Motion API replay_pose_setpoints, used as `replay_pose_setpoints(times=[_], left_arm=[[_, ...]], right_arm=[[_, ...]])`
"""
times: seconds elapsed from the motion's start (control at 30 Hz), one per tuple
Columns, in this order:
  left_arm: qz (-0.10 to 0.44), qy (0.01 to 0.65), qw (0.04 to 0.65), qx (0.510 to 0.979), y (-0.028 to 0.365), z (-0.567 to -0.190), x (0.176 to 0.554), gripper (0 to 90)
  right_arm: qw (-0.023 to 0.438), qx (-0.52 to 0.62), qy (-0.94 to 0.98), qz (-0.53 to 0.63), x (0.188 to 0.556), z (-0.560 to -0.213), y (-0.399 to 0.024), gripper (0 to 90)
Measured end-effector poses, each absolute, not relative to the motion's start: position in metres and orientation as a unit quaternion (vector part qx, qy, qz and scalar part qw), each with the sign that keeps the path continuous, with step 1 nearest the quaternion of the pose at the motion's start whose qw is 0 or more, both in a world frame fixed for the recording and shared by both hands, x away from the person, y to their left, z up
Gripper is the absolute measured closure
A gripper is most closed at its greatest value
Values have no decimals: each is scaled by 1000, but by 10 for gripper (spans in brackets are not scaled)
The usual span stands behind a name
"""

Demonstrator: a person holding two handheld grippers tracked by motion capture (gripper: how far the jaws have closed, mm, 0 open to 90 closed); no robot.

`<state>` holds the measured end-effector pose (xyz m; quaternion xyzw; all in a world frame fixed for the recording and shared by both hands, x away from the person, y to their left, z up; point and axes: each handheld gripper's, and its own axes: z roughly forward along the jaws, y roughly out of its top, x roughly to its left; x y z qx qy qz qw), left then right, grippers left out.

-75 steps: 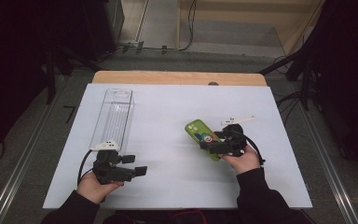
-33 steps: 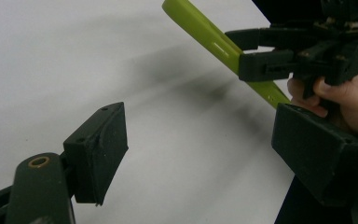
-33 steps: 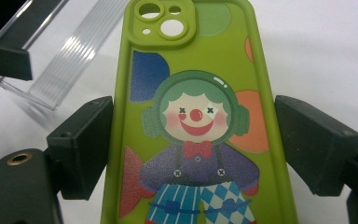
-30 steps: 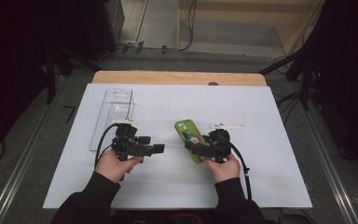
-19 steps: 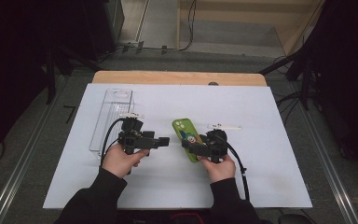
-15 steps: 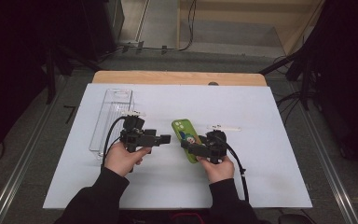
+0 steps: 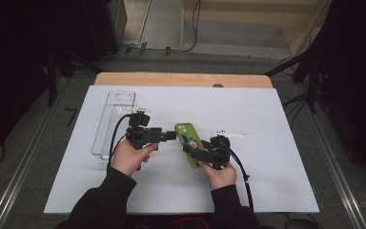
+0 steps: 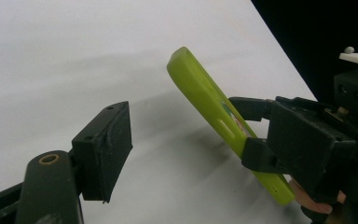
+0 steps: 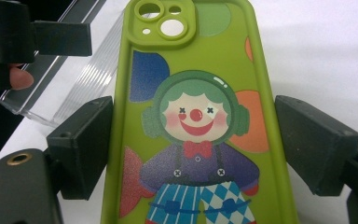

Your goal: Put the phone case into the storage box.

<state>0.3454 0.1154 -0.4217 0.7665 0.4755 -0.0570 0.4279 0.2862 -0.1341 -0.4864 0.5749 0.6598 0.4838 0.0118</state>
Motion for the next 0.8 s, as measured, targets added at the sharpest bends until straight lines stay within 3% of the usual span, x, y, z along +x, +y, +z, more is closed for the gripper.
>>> replay_pose_setpoints(times=[0.8], left_arm=[[-37, 488, 434, 756, 93, -432, 360, 269]], right_arm=[[5, 580, 635, 511, 284, -492, -120, 145]])
